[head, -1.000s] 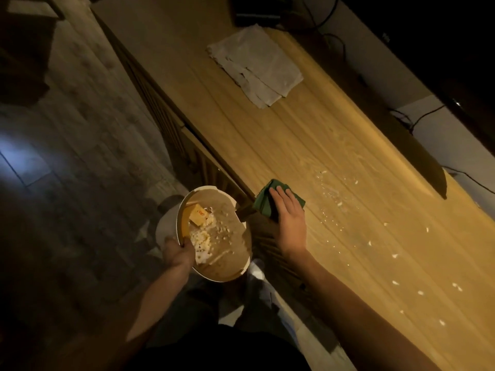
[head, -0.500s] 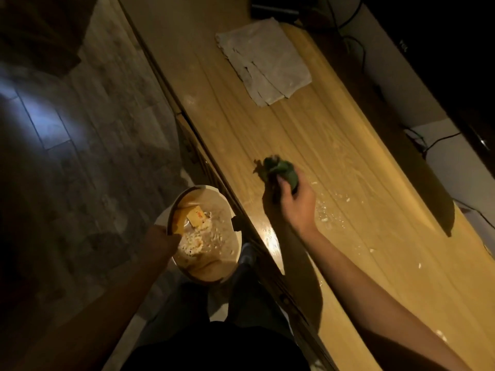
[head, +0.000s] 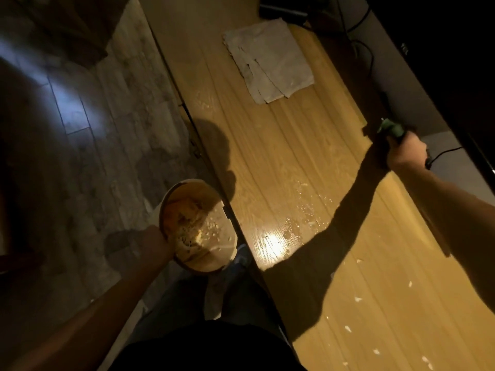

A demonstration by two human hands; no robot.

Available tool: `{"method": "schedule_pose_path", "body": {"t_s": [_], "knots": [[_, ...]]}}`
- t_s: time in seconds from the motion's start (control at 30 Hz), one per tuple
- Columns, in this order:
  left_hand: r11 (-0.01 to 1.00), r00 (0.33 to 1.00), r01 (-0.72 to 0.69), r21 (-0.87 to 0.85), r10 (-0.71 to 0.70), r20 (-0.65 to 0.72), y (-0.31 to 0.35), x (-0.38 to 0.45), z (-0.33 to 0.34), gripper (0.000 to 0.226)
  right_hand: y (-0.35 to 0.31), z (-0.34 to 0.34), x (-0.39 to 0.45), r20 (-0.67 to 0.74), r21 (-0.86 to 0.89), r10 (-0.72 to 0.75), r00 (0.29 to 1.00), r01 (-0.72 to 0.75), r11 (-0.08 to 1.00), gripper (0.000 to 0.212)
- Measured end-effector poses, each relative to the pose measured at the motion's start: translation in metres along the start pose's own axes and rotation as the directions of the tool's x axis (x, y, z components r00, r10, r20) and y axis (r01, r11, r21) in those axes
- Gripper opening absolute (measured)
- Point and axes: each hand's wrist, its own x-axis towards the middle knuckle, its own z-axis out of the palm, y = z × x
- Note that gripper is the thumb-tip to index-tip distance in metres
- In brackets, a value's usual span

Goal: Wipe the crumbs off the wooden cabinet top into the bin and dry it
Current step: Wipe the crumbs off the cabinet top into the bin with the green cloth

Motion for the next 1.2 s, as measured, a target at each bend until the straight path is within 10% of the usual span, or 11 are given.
{"method": "schedule_pose_path", "body": {"t_s": [0.83, 1.2], "knots": [[0.918, 0.991, 0.126, -0.376, -0.096, 0.099, 0.002, -0.038, -0.018, 0.032, -0.068, 0.137, -0.27, 0.187, -0.338, -0.391, 0.901, 0.433, 0.836, 0.067], [0.853, 0.995, 0.102, -0.512, -0.077, 0.069, -0.002, -0.056, -0.025, 0.026, -0.093, 0.189, -0.394, 0.264, 0.137, -0.54, 0.799, 0.524, 0.841, 0.05]]}}
